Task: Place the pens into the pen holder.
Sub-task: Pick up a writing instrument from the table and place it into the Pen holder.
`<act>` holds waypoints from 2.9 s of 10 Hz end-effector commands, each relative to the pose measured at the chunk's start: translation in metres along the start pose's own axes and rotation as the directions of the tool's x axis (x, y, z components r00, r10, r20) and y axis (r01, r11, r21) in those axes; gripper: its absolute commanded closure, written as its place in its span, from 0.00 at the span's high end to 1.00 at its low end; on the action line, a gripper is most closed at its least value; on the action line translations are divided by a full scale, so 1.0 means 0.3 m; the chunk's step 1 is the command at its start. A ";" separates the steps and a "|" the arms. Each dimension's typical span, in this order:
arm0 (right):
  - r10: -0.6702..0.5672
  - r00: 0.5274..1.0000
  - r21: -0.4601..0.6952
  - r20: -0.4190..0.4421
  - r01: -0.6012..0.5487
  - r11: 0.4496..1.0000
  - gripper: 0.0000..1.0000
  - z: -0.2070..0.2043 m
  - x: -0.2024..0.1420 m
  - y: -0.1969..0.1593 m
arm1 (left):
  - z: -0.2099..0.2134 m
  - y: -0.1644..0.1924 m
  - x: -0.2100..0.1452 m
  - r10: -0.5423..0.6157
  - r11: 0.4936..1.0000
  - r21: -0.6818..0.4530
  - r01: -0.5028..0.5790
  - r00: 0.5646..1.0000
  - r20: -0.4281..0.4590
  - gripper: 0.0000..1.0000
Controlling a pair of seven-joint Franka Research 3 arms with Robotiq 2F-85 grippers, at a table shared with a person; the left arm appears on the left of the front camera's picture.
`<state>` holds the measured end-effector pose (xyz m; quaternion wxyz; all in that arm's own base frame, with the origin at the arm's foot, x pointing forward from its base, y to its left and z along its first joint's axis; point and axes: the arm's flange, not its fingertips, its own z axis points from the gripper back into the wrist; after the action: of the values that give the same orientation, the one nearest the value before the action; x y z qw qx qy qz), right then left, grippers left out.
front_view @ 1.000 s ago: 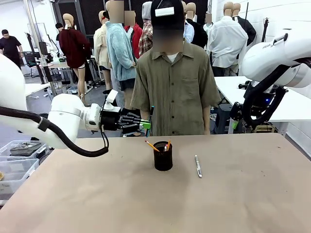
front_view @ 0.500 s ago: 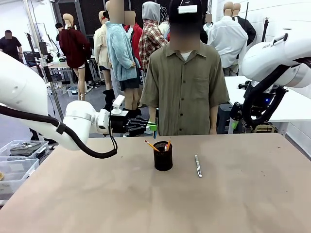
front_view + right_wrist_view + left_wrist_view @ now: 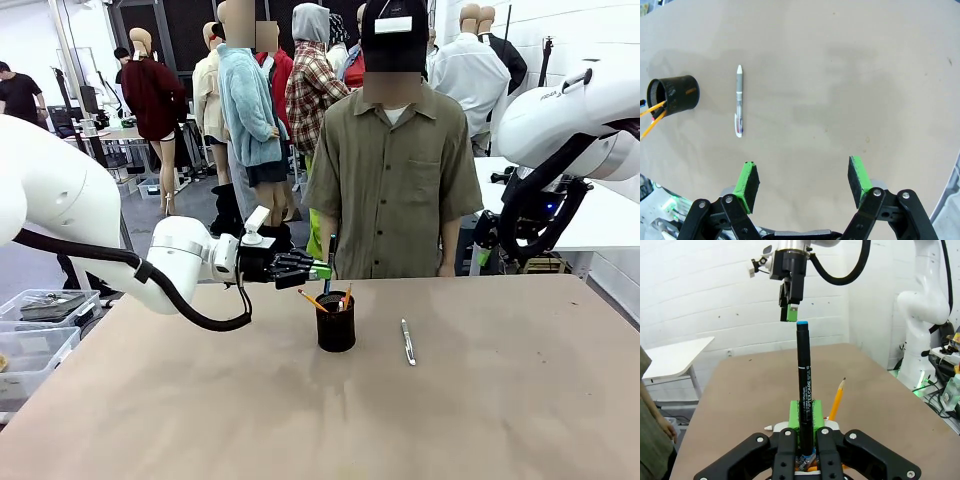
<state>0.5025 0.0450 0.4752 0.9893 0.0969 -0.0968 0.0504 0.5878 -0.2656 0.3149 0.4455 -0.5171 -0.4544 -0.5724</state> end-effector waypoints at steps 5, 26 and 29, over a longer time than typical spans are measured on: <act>0.010 1.000 0.020 0.016 -0.010 1.000 0.89 -0.007 0.003 -0.004 | -0.037 0.050 -0.024 0.104 0.993 -0.061 -0.104 0.995 -0.005 0.00; 0.010 1.000 0.020 0.016 -0.010 1.000 0.89 -0.007 0.003 -0.004 | 0.517 -0.640 0.516 0.825 0.333 0.941 -0.063 0.503 -0.259 0.88; 0.010 1.000 0.020 0.016 -0.010 1.000 0.89 -0.007 0.003 -0.004 | 0.546 -0.654 0.495 0.870 0.286 0.954 -0.088 0.440 -0.220 0.88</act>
<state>0.5027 0.0444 0.4753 0.9893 0.0970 -0.0971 0.0498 0.4158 -0.0679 0.4507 0.9400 -0.0597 -0.2442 -0.2308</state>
